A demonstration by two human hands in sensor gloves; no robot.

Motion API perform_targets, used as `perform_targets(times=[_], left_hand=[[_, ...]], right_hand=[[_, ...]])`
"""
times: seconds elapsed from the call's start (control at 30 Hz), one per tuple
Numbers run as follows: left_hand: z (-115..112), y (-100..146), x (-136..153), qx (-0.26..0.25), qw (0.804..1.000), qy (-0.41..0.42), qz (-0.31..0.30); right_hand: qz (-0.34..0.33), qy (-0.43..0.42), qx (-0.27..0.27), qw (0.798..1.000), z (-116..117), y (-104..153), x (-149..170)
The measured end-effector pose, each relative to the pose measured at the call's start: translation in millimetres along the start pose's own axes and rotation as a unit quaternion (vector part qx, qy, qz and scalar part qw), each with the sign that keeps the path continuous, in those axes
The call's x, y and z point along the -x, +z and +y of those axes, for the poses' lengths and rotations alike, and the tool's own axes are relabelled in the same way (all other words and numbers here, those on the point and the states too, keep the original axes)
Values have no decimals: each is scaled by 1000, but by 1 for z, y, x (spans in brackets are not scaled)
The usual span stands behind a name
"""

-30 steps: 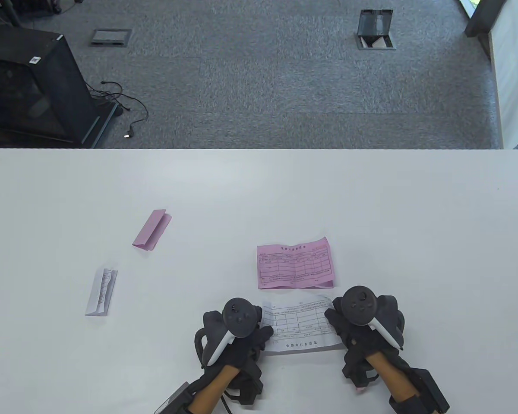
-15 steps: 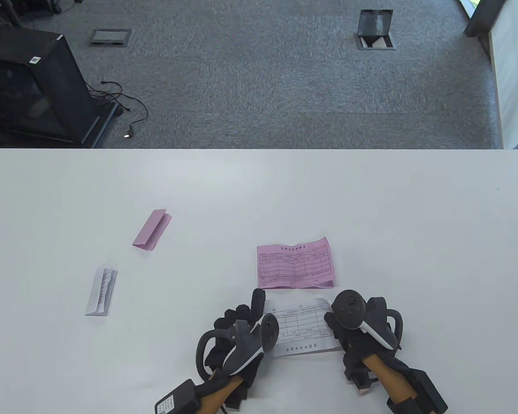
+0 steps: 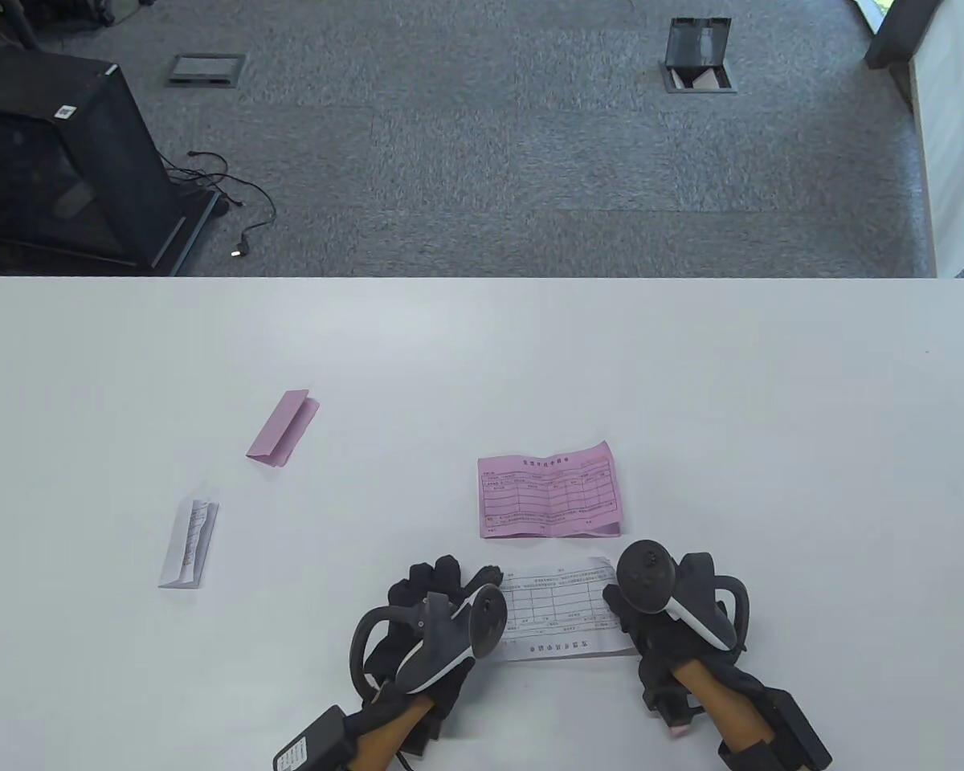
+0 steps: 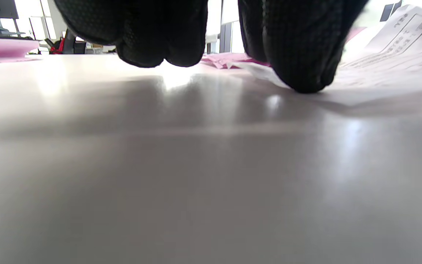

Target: Unfold folded invoices and stack

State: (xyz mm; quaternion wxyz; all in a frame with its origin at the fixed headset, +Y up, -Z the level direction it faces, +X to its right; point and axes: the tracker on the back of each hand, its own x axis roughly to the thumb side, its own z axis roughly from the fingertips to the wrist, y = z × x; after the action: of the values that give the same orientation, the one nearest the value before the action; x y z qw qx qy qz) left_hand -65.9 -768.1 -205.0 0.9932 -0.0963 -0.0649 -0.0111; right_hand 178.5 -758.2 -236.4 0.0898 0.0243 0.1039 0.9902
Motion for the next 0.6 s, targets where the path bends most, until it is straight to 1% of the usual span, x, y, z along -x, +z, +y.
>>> perform_targets(times=[0.1,0.13,0.17,0.2,0.23,0.27,0.3,0.37,0.4,0.43,0.5,0.53,0.6], left_hand=[[-1,-2,3,25,1000,0,-3],[-1,-3,3,28,1000,5,-2],[-1,-3,4,32,999,8,-1],[-1,-3,4,35,999,10,-2],[-1,-3,4,37,999,10,-2],[-1,-3,4,39,999,10,-2],[-1,-3,4,40,999,10,-3],[-1,-3,4,41,999,11,-4],[-1,-3,4,42,999,12,-4],[-1,-3,4,43,999,14,-4],[-1,-3,4,44,999,16,-4],[-1,-3,4,44,999,17,-5],[-1,-2,5,44,999,19,-5]], right_hand=[[23,42,-31,998,-6,1,3],[35,63,-30,997,-10,3,4],[48,94,-6,994,-17,6,6],[49,115,33,992,-24,9,6],[48,121,52,990,-28,11,5],[40,128,95,986,-36,16,2],[5,113,125,986,-42,22,-3],[-46,75,155,984,-44,30,-18],[-69,69,151,984,-42,31,-26],[-105,76,130,983,-38,32,-38],[-130,96,104,981,-29,32,-56],[-155,111,76,979,-20,29,-69],[-169,123,55,976,-7,23,-85]])
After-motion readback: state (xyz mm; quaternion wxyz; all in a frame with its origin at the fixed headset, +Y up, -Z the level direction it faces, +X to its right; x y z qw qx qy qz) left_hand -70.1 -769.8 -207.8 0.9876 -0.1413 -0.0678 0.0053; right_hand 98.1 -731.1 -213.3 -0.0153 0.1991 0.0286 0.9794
